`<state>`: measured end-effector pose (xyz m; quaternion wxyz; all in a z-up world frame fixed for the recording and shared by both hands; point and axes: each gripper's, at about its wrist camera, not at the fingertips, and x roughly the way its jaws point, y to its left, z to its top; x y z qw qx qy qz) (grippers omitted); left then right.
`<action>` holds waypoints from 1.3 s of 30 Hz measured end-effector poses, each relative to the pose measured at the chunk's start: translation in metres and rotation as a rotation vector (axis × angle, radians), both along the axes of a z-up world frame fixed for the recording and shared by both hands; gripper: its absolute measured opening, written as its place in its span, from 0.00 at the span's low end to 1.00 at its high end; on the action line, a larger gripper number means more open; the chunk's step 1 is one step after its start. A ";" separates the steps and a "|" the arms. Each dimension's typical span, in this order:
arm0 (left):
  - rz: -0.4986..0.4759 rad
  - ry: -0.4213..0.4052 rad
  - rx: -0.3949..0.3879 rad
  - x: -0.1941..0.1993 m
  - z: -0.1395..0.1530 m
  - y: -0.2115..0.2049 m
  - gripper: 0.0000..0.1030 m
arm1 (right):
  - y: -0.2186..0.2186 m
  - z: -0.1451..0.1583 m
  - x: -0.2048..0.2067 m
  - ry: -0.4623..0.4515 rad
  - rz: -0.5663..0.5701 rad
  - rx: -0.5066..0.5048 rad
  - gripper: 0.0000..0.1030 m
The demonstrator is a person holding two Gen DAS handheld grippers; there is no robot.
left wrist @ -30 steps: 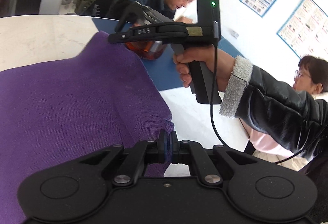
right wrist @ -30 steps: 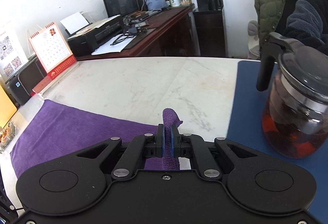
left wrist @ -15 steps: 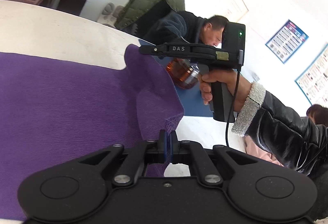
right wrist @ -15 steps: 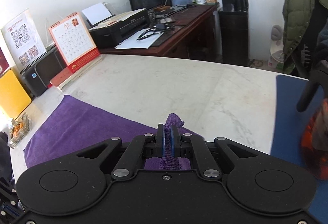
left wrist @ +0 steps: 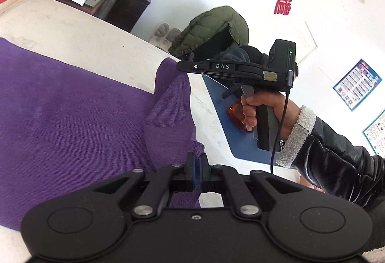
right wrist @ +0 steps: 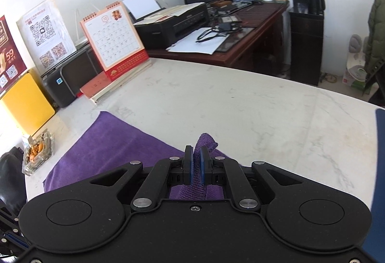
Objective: Fold towel
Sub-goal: 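Open the right gripper to release the purple towel edge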
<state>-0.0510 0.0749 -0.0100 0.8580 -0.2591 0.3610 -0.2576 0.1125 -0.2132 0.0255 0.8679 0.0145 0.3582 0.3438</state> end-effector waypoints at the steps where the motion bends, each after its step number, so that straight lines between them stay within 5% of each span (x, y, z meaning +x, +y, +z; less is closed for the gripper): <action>1: 0.012 0.002 -0.003 -0.002 0.000 0.003 0.03 | 0.007 0.001 0.001 0.000 0.013 -0.001 0.05; 22: 0.223 0.030 -0.061 -0.047 -0.003 0.081 0.03 | 0.116 0.022 0.013 0.010 0.171 0.004 0.05; 25: 0.224 0.045 -0.075 -0.048 -0.010 0.085 0.03 | 0.113 0.015 0.015 0.075 0.140 0.021 0.06; 27: 0.216 0.048 -0.079 -0.047 -0.014 0.088 0.03 | 0.104 0.006 0.017 0.150 0.096 0.044 0.16; 34: 0.178 0.049 -0.081 -0.041 -0.018 0.086 0.03 | 0.052 -0.059 0.019 0.515 -0.139 0.179 0.37; 39: 0.146 0.052 -0.071 -0.036 -0.021 0.084 0.03 | 0.050 -0.083 0.027 0.598 -0.227 0.218 0.41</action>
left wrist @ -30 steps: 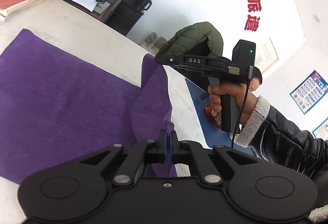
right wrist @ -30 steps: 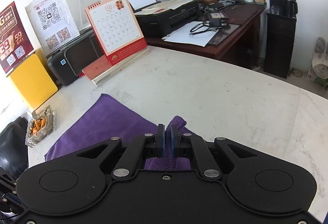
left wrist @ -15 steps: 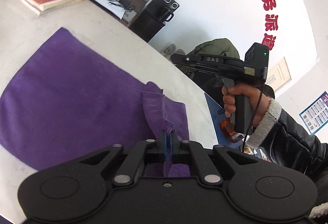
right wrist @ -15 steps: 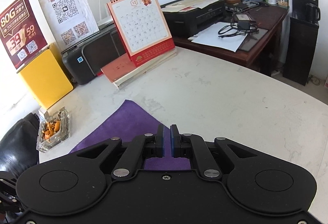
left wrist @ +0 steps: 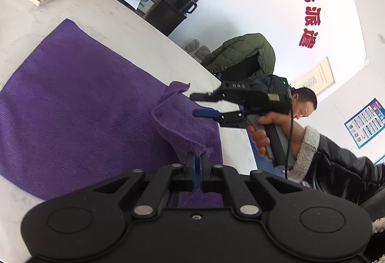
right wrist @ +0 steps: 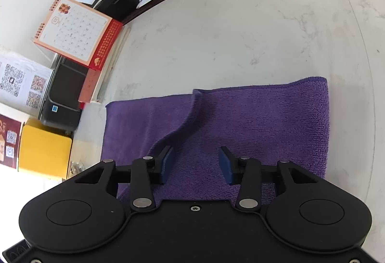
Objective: Fold towel
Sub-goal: 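Open the right gripper to release the purple towel edge, then close the right gripper on the towel edge beside the left gripper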
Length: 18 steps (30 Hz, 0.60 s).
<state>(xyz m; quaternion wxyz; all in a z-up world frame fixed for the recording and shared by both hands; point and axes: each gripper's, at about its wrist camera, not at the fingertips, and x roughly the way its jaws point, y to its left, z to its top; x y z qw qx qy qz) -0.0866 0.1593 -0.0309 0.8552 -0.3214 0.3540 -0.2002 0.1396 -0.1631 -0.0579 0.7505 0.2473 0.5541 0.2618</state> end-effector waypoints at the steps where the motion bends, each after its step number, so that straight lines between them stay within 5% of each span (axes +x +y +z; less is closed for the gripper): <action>1: -0.004 0.000 0.000 0.000 -0.001 0.000 0.03 | 0.002 -0.001 0.003 0.001 -0.012 0.008 0.42; 9: -0.002 0.017 -0.008 0.000 -0.010 0.002 0.03 | 0.047 0.017 0.029 -0.101 0.062 -0.083 0.49; 18: 0.018 0.054 -0.018 -0.001 -0.021 0.008 0.03 | 0.132 0.034 0.012 -0.438 0.472 -0.422 0.53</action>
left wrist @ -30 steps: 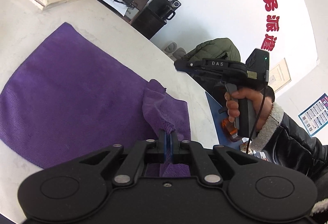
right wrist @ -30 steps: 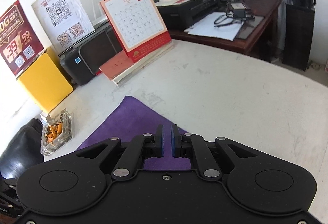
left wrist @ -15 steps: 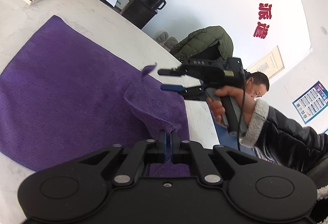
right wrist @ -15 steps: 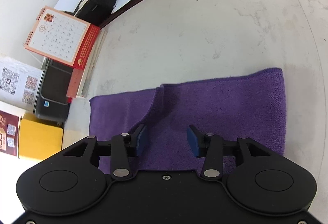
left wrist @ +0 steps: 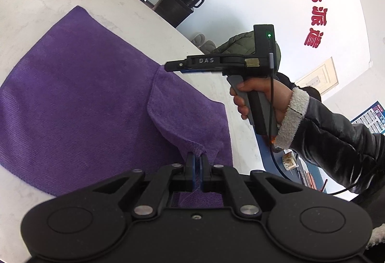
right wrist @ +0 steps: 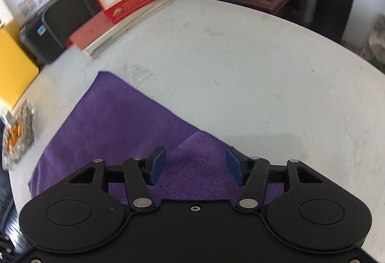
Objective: Fold towel
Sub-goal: 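Close the right gripper on the towel edge beside the left gripper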
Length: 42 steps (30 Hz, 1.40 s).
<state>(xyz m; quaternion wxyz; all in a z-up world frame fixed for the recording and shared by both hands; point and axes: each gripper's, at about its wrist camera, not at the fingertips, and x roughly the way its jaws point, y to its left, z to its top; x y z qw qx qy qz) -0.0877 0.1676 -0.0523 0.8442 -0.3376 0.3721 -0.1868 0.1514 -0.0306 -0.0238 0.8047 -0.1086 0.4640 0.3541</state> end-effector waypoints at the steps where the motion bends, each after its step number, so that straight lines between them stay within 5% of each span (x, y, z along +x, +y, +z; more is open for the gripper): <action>1: 0.001 0.004 0.002 0.000 0.000 0.000 0.03 | 0.010 -0.002 -0.005 -0.056 0.080 -0.032 0.53; 5: 0.003 0.014 0.005 0.001 -0.002 0.002 0.03 | 0.028 -0.013 -0.011 -0.136 0.263 -0.107 0.54; 19: 0.082 0.073 0.013 0.005 -0.006 0.008 0.03 | 0.014 -0.031 0.017 -0.092 0.349 -0.053 0.54; 26: 0.117 0.092 0.023 0.007 -0.006 0.009 0.03 | 0.011 -0.028 0.021 -0.089 0.397 -0.028 0.31; 34: 0.114 0.105 0.035 0.012 -0.006 0.008 0.03 | -0.002 -0.024 0.015 -0.154 0.407 0.004 0.27; 42: 0.116 0.102 0.042 0.013 -0.005 0.006 0.03 | -0.006 -0.018 0.002 -0.201 0.472 -0.002 0.07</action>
